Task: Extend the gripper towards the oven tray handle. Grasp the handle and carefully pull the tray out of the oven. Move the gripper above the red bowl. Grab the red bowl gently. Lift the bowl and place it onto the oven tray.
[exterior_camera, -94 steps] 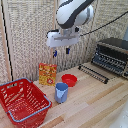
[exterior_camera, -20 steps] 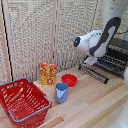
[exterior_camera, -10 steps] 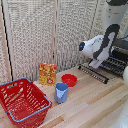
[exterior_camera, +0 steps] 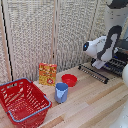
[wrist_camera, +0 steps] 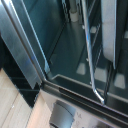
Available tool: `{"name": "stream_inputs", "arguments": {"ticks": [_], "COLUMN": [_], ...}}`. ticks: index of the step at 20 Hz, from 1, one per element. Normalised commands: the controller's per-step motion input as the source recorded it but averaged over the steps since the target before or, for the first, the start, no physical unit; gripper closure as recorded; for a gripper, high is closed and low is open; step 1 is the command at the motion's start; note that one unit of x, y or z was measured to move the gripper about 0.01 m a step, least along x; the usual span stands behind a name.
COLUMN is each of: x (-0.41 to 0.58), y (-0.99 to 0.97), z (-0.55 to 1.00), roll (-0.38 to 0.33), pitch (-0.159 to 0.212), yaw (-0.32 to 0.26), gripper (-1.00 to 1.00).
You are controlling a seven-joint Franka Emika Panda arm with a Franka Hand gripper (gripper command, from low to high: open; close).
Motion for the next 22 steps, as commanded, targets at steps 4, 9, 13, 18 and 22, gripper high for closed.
{"name": "stream_inputs", "arguments": {"ticks": [4,9,13,18,22], "x": [0.029,-0.023,-0.023,0.0,-0.021], "y": [-0.17,-0.71,-0.51,-0.03,0.0], "z": [0.06,0.21,0.17,0.06,0.07], "roll": [0.0,0.001,0.002,0.0,0.0], "pitch": [0.0,-0.024,-0.011,0.0,-0.002], "yaw": [0.003,0.0,0.01,-0.009,-0.028], "gripper": [1.0,1.0,1.0,1.0,1.0]}}
